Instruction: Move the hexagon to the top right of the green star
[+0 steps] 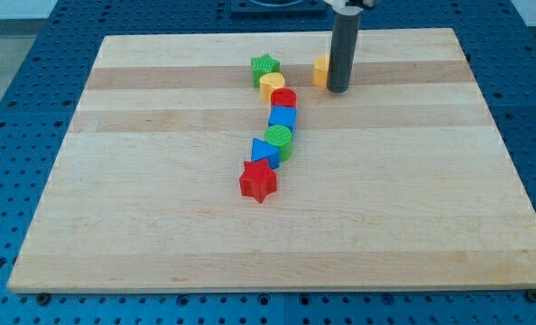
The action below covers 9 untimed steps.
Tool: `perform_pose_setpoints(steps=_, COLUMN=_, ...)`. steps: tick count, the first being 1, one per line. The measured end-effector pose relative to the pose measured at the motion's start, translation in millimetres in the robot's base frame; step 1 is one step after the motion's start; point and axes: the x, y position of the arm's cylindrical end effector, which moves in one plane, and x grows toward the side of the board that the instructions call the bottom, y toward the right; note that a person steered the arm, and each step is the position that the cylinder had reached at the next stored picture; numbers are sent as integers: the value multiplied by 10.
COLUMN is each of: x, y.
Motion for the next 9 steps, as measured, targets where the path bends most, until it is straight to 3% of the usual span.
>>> perform_pose_setpoints(steps=2, x=83, y=237)
perform_pose_setpoints(steps=4, x=-702, y=-277)
perform_pose_setpoints(steps=5, x=-791, y=-383)
perform_pose_setpoints(steps=9, x=-21, y=-416)
